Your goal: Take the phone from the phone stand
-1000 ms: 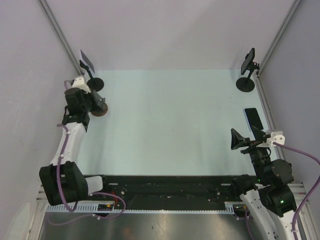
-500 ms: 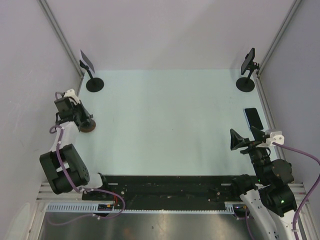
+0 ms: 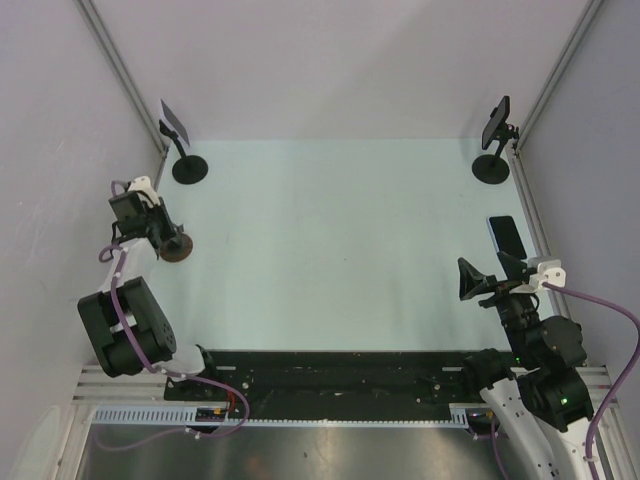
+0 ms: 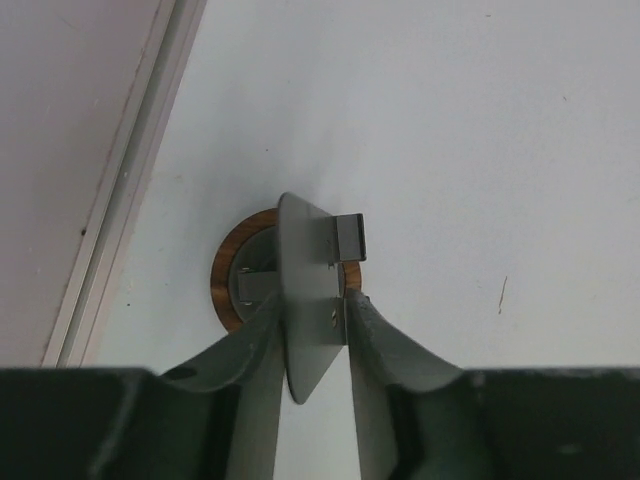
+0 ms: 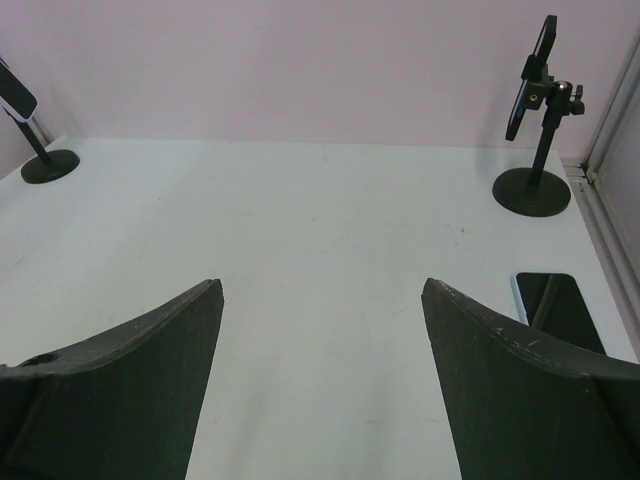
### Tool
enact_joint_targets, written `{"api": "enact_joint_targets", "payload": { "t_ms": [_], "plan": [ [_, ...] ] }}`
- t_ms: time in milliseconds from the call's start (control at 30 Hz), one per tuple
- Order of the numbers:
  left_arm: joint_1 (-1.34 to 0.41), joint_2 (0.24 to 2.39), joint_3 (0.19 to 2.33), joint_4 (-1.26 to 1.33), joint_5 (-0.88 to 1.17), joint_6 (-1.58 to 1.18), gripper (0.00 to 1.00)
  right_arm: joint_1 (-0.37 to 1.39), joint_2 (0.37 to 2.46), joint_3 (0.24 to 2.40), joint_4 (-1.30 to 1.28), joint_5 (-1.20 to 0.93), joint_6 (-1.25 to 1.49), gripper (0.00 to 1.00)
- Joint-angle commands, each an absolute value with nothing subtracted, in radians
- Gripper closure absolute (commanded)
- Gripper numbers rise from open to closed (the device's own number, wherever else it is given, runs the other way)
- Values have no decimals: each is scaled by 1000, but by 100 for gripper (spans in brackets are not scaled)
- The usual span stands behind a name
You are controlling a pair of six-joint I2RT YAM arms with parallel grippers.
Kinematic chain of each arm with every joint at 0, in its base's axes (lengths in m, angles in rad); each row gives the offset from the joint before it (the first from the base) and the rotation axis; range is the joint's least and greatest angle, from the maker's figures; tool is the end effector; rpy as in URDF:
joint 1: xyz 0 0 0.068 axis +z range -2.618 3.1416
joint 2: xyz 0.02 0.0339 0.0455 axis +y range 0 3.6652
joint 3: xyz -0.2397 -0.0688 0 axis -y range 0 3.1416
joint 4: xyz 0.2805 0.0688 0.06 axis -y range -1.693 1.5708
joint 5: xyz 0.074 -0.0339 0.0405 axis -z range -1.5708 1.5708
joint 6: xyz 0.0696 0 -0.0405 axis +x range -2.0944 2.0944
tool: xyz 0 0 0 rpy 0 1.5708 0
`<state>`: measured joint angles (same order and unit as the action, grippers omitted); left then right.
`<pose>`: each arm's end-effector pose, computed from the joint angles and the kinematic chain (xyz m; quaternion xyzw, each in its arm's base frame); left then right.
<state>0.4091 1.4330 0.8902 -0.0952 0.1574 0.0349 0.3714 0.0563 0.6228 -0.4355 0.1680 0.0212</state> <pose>0.3465 0.1383 0.1724 -0.1309 0.8815 0.0302 0.4527 0.1222 0.0351 0.3468 -0.0523 0.6579 0.0919 0.7456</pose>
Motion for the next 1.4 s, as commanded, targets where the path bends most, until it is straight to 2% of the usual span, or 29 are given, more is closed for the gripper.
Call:
{"api": "enact_joint_targets", "payload": {
  "t_ms": [0, 133, 167, 267, 333, 467, 767, 933, 1367],
  "plan": [
    [416, 1398, 891, -86, 92, 66, 60, 377, 66, 623, -402, 160, 2, 14],
    [416, 1373, 888, -86, 75, 46, 44, 376, 66, 623, -403, 155, 2, 14],
    [416, 1367, 888, -84, 74, 43, 36, 377, 66, 623, -402, 152, 3, 14],
    [414, 1344, 885, -87, 49, 31, 22, 379, 69, 623, -402, 150, 2, 14],
    [414, 1325, 884, -84, 25, 17, 17, 377, 69, 623, -402, 149, 2, 14],
    [413, 1261, 882, -87, 31, -27, 0, 379, 69, 623, -402, 147, 2, 14],
    [325, 1099, 922, -91, 11, -181, 0, 379, 84, 623, -397, 144, 2, 14],
    [270, 1114, 1032, -89, -38, -248, 0, 380, 90, 624, -400, 150, 2, 14],
    [245, 1610, 1549, -91, -95, -350, 1, 370, 120, 623, -397, 140, 3, 14]
  ]
}}
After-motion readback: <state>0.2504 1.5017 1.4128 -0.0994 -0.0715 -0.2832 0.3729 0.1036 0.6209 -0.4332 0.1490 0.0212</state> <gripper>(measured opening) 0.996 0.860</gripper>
